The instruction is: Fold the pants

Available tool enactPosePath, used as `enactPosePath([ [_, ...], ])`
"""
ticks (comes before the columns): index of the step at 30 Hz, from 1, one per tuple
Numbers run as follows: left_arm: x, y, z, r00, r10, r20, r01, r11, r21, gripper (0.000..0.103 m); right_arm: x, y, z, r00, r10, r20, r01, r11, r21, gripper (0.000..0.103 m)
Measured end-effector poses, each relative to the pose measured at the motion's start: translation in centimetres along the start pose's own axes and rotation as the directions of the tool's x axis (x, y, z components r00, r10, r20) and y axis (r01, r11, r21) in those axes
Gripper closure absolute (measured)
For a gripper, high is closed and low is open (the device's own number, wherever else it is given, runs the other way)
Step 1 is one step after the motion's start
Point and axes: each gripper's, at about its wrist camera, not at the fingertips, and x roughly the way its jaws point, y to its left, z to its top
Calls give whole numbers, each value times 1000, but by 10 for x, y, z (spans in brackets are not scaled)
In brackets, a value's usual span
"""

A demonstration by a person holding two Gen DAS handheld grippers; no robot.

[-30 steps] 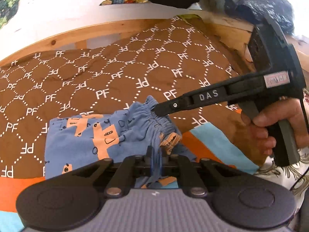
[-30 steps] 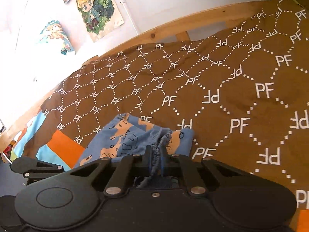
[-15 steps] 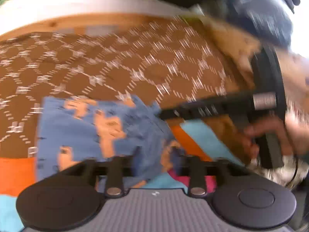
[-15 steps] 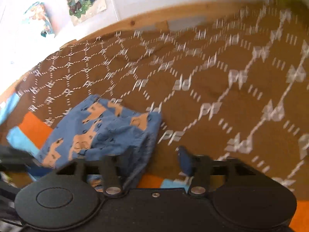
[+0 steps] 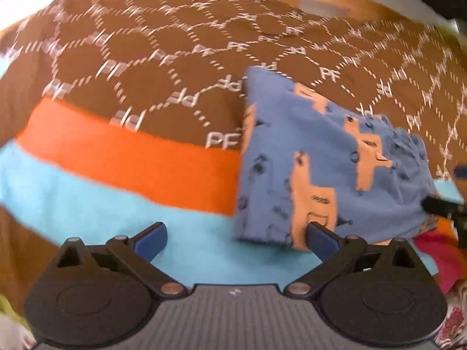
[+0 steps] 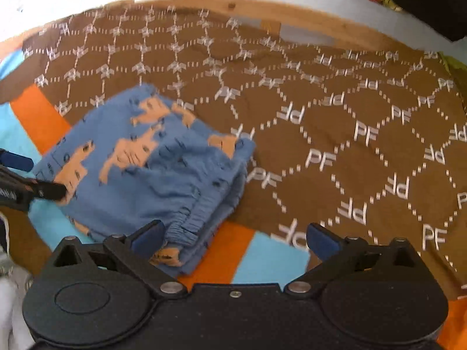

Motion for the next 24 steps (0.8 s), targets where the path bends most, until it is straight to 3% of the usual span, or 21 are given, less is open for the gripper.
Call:
enactPosePath([
  [5, -8, 7, -5, 1000, 21, -6, -21, 999, 48, 1, -4, -7, -2, 998, 25, -49, -24, 999, 23, 1],
  [10, -23, 17, -1, 999, -30, -19, 30, 1000, -8, 0, -29, -5, 10, 997, -30, 76, 35, 997, -67, 1],
  [13, -29, 27, 7, 998, -56, -5, 56, 996, -65, 0, -28, -6, 24, 989, -85, 121, 87, 996, -13, 1],
  [18, -19, 32, 34, 992, -87, 87, 97, 988, -122, 0, -1, 11, 51, 988, -35, 149, 40, 999, -34, 1],
  [20, -4, 28, 44, 994, -77, 80, 86, 990, -108, 0, 18, 19, 58, 988, 12, 156, -1, 998, -65, 1],
  [22, 16, 21, 49, 999, -40, 28, 42, 997, -63, 0, 41, 25, 65, 992, 64, 106, -52, 992, -115, 1],
  [24, 28, 21, 47, 1000, -21, 6, 22, 998, -55, 0, 59, 27, 64, 995, 45, 84, -27, 979, -200, 1],
])
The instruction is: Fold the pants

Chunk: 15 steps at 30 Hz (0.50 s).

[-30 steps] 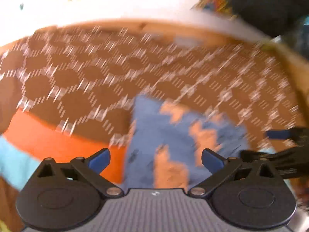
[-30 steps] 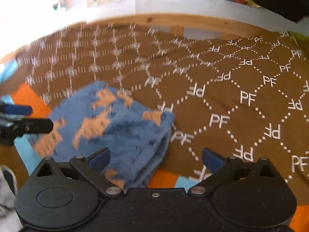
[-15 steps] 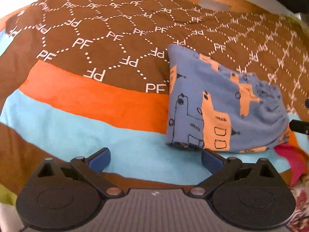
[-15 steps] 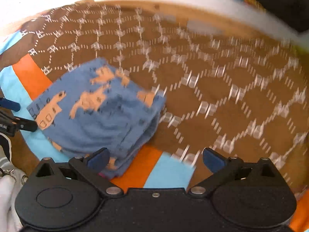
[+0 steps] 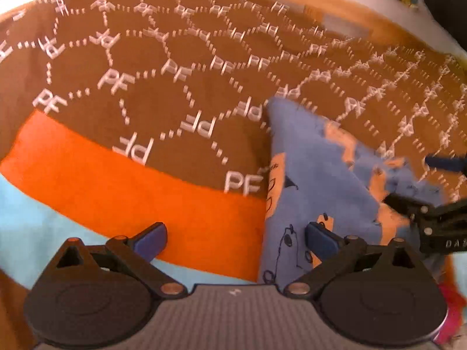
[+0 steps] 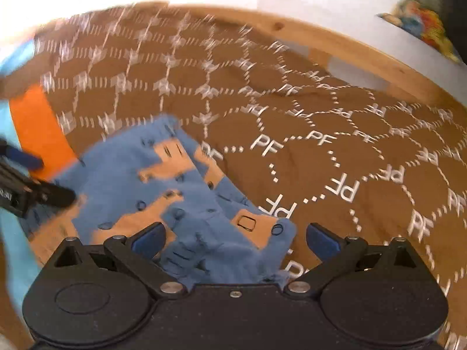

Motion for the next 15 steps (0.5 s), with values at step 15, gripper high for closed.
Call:
enactPosePath([
  [15, -13, 18, -7, 997, -64, 33, 64, 998, 10, 0, 32, 2, 62, 992, 112, 60, -114, 993, 34, 1],
])
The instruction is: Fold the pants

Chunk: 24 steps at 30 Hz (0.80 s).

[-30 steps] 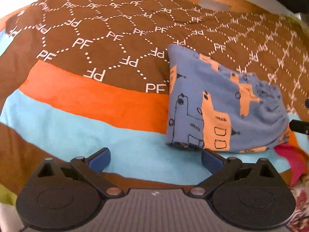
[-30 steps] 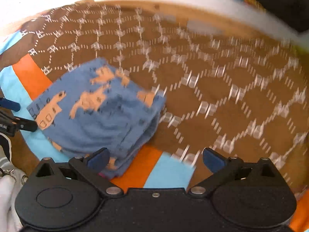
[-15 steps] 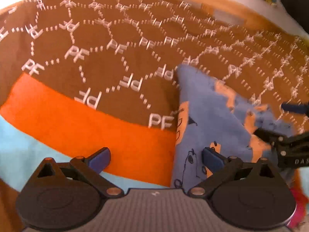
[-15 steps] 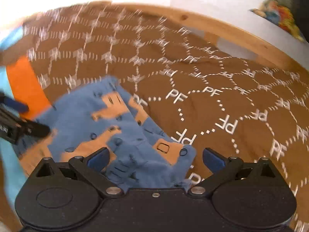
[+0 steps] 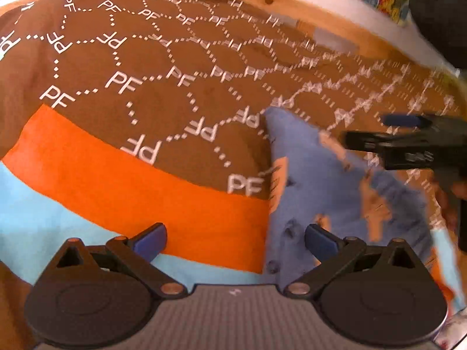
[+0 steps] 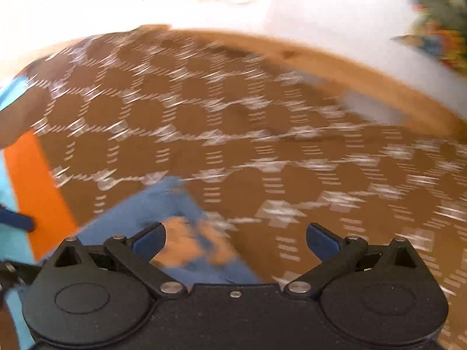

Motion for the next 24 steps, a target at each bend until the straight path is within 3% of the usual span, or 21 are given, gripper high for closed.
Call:
enactPosePath([
  [1, 1, -1, -2, 1000, 9, 2, -9, 1000, 20, 0, 19, 7, 0, 999, 12, -39, -13, 999, -35, 1],
  [3, 2, -4, -5, 1000, 26, 14, -26, 999, 46, 0, 46, 16, -5, 995, -75, -67, 67, 990, -125, 1],
  [5, 1, -6, -4, 999, 33, 11, -33, 998, 45, 0, 46, 8, -3, 992, -123, -29, 118, 984, -129, 1],
  [7, -5, -3, -1, 1000, 17, 13, -17, 1000, 15, 0, 28, -1, 1, 967, -254, 26, 256, 963, -90, 1],
  [8, -9, 0, 0, 1000, 6, 27, -6, 1000, 0, 0, 13, -6, 0, 957, -283, 68, 288, 954, -79, 1],
  [12, -15, 1, 21, 994, -18, 108, 17, 1000, 13, 0, -39, -27, -16, 965, -239, 109, 240, 971, 7, 1],
  [15, -1, -15, 41, 992, -16, 122, 7, 997, 73, 0, -51, -24, -41, 966, -251, 55, 251, 968, 5, 1],
  [18, 36, -33, 50, 993, 85, 85, -97, 984, 148, 0, -44, -20, -70, 939, -339, -55, 338, 941, -34, 1],
  [21, 51, -28, 45, 996, 63, 69, -73, 986, 150, 0, -47, -27, -87, 909, -410, -75, 412, 911, 14, 1],
  [24, 36, -17, 45, 996, 50, 70, -55, 995, 78, 0, -67, -34, -87, 908, -416, -53, 420, 902, 102, 1],
])
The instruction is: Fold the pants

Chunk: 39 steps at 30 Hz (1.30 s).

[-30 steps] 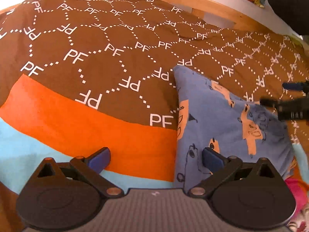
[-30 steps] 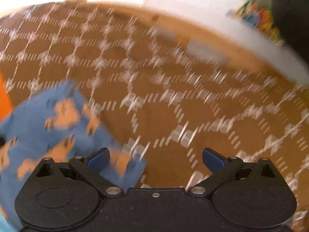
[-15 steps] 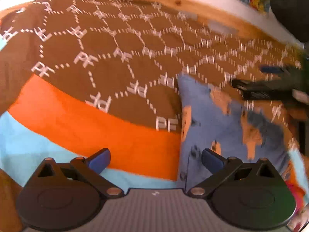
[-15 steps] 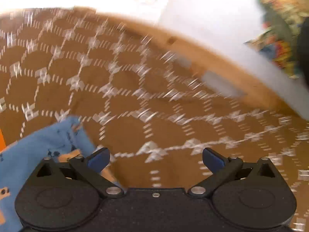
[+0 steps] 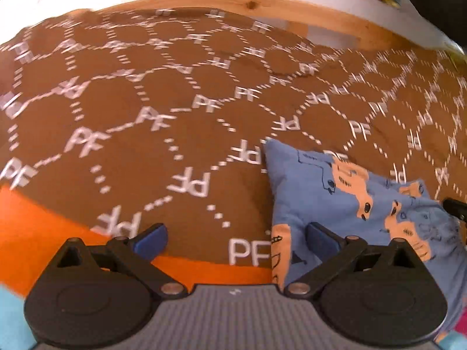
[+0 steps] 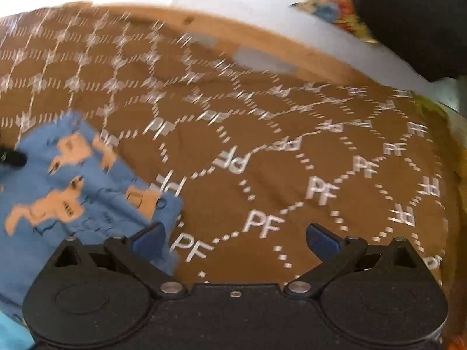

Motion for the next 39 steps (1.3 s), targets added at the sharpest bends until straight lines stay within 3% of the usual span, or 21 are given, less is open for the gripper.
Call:
enactPosePath([
  [3, -22, 11, -5, 999, -47, 7, 47, 996, -69, 0, -21, -4, -1, 997, 73, 25, -74, 997, 35, 1],
  [7, -47, 5, -24, 991, -136, 4, 136, 990, -41, 0, -41, 8, -15, 977, 212, -12, -211, 975, 75, 1],
  [10, -53, -8, -44, 991, -131, -9, 131, 991, 25, 0, -44, 20, -28, 981, 187, -56, -185, 982, 36, 1],
  [13, -50, -11, -66, 992, -109, -59, 111, 993, 32, 0, -43, 14, -44, 977, 208, -49, -200, 970, 139, 1],
  [15, -51, -10, -74, 994, -105, -38, 107, 993, 47, 0, -39, 9, -46, 972, 227, -56, -212, 957, 197, 1],
  [35, -58, -13, -82, 996, -81, -32, 82, 995, 52, 0, -39, 9, -50, 970, 237, -55, -222, 954, 202, 1],
  [39, -61, -11, -78, 994, -96, -57, 97, 995, 22, 0, -40, 3, -43, 960, 271, -75, -252, 946, 203, 1],
])
